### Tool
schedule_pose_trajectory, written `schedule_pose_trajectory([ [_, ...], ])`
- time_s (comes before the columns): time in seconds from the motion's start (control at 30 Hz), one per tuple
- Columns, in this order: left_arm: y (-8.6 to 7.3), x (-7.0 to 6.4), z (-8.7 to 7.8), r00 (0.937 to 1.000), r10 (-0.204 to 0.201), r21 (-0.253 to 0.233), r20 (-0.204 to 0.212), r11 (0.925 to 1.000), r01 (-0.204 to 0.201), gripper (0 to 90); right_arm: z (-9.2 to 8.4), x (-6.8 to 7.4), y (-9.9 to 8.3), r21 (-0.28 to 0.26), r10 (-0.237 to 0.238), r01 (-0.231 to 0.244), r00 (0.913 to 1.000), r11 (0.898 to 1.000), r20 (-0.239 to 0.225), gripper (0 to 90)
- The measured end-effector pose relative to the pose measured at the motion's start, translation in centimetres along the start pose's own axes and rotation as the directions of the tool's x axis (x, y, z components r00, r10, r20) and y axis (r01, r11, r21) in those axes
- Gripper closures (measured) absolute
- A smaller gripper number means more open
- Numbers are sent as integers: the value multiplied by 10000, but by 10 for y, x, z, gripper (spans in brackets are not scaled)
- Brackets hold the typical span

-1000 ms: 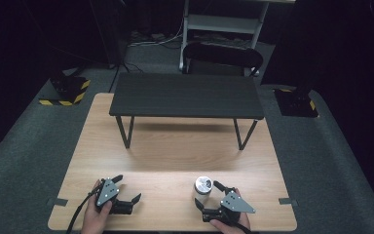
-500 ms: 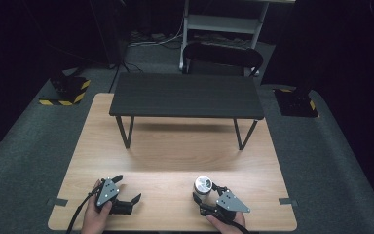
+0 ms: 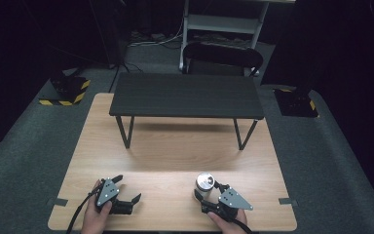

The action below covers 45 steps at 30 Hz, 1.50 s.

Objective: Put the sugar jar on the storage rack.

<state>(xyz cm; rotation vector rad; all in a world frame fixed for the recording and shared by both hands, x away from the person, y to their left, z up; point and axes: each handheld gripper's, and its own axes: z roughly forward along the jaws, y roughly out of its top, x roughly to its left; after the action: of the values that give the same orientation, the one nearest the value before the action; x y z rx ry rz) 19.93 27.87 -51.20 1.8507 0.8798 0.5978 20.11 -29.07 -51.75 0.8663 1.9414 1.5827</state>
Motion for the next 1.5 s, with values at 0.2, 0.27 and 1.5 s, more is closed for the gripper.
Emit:
schedule_pose_trajectory([
  [0.2, 0, 0, 0, 10000, 15, -4, 6, 10000, -15, 4, -2, -3, 15, -35, 137, -136, 9996, 9999, 250, 312],
  [0.27, 0, 0, 0, 10000, 29, -6, 16, 10000, -29, 4, -2, -4, 21, -14, 140, -139, 9993, 9999, 356, 311],
  [1.5, 0, 1, 0, 9999, 30, 3, 98, 10000, -30, 4, 36, -39, 182, -826, 50, 32, 9951, 9966, 987, 312],
])
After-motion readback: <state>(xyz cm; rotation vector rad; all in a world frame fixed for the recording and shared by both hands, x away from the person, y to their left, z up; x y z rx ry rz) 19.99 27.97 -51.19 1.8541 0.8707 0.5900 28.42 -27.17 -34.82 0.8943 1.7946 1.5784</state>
